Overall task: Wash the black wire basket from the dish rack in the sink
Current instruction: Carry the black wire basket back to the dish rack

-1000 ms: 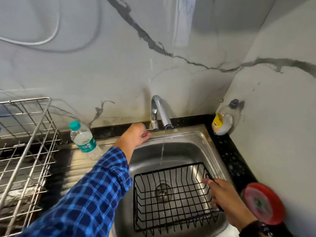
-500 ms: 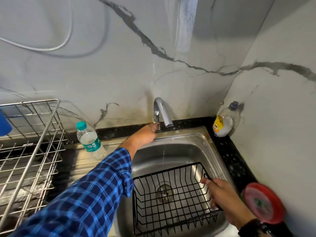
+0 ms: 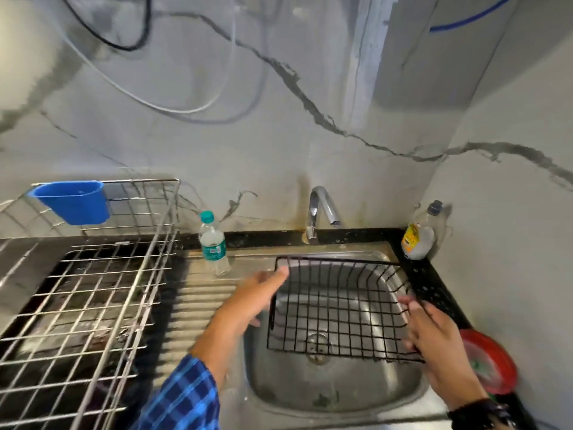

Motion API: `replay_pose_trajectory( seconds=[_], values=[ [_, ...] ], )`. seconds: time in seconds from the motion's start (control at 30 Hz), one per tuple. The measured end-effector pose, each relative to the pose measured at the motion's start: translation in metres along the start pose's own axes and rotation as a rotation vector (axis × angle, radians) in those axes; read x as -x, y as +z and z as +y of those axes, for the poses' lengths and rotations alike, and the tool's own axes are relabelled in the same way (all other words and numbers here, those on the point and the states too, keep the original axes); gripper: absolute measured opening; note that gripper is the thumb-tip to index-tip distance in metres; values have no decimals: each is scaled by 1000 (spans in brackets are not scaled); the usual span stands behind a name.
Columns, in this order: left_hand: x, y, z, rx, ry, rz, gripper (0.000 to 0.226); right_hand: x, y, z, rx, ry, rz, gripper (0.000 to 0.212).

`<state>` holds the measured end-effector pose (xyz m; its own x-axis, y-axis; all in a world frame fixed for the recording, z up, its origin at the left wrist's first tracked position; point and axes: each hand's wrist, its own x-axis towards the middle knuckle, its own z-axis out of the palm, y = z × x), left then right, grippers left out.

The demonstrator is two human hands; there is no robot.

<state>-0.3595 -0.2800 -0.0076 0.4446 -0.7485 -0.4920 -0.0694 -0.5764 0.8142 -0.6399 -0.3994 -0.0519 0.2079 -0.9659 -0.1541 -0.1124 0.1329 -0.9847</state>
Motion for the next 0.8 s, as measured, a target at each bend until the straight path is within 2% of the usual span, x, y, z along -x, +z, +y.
replay_pose_trajectory(
  seconds=[0.07,0.1,0.2,0.33,0.4,0.47,0.57,0.67,0.73,0.8],
  values=[
    [23,6,-5,62,115,-1,25,11,6,-2,-57,-91,39,25],
    [31,10,-8,69,164,37,22,18,12,-4,-66,-117,26,26],
    [57,16,-18,18,226,121,34,38,15,-8,-73,-137,39,34],
    [95,5,-26,41,366,222,53,68,6,-47,-88,-352,26,33],
    [115,2,-28,46,396,238,47,85,4,-54,-161,-331,4,32],
    [149,-5,-19,18,454,274,55,105,12,-68,-273,-318,14,32],
    [191,-37,-10,-70,552,369,51,132,32,-94,-359,-369,-15,33],
    [229,-92,-11,-117,589,460,25,158,74,-124,-417,-346,-54,27],
    [248,-133,-16,-256,551,571,14,169,109,-137,-395,-361,-134,22],
    [265,-174,-28,-358,490,675,25,183,152,-147,-305,-404,-244,18]
  ],
)
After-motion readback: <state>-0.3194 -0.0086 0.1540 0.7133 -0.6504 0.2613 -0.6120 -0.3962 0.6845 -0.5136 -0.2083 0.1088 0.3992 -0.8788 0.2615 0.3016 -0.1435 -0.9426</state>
